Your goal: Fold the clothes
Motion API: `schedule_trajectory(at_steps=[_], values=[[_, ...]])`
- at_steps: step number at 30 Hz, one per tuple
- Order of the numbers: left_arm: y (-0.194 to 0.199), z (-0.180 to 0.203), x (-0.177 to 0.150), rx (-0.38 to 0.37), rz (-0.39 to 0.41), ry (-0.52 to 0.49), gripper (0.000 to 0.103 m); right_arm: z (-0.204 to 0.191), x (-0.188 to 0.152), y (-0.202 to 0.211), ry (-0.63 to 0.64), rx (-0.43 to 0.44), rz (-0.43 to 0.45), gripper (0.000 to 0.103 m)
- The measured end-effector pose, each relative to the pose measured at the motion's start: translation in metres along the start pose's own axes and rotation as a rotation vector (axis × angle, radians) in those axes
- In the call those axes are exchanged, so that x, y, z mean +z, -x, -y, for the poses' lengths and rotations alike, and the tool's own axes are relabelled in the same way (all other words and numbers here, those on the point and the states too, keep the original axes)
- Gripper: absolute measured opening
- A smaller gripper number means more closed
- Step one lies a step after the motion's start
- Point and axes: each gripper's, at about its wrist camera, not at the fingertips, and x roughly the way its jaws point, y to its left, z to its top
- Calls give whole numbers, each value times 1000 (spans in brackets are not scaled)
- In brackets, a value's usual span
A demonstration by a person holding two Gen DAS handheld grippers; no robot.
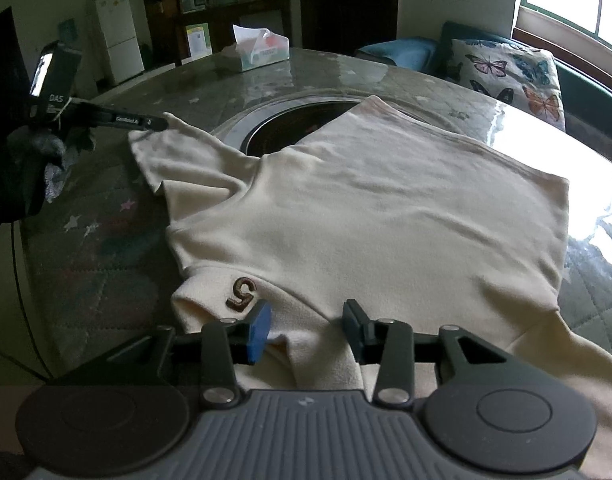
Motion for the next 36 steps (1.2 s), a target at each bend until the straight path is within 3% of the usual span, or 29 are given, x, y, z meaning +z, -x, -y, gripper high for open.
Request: schedule_trajectory(at_steps=[6, 12, 14, 16, 19, 23, 26, 30, 36], values=[[-12, -3, 7, 105, 53, -46, 4, 0, 1, -1, 5, -4, -5, 42], [-21, 8, 2, 128, 46, -124, 10, -1, 1, -1, 8, -11, -6, 43], [-21, 7, 3, 135, 42, -122, 15, -2, 2, 0, 9, -19, -6, 45], [-19, 5, 5, 148, 43, -116, 44, -3, 2, 3, 11, -23, 2, 46], [-8, 6, 9, 158, 65, -111, 47, -3, 1, 7, 11, -22, 13, 47], [17, 22, 12, 98, 92, -104, 54, -3, 0, 12, 13, -29, 23, 48], [36, 42, 13, -20, 87, -99, 57, -1, 2, 12, 2, -41, 29, 48], [60, 85, 8, -153, 116, -181, 64, -3, 6, 11, -9, -38, 50, 48], [76, 135, -7, -288, 143, -299, 68, -23, 15, 4, 29, 23, 73, 48]])
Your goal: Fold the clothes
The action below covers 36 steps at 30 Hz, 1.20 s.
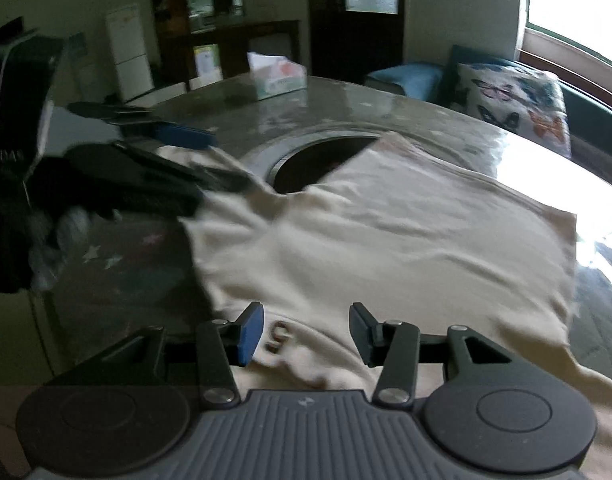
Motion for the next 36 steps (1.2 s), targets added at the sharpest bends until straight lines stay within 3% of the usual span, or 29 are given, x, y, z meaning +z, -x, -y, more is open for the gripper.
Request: schedule_trajectory(at_steps=[5, 9, 14, 20, 26, 31, 36], values=[[-8, 32, -16, -18, -20, -118, 71, -20, -7, -12, 77, 7, -43, 48], [-8, 40, -27, 9, 3, -181, 74, -21, -12, -1, 87, -3, -30, 49], [-3, 38, -24, 18, 19, -178, 75, -7, -14, 24, 37, -28, 8, 49], [3, 39, -5, 15, 57, -147, 75, 16, -39, 31, -70, -11, -56, 49], [-3, 54, 17, -28, 88, -118, 85, 19, -52, 45, -105, -15, -32, 49], [-13, 73, 29, -88, 85, -88, 88, 40, -59, 70, -185, -100, 22, 50], [-19, 95, 38, -162, 70, -70, 92, 90, -80, 94, -341, -288, 63, 50]])
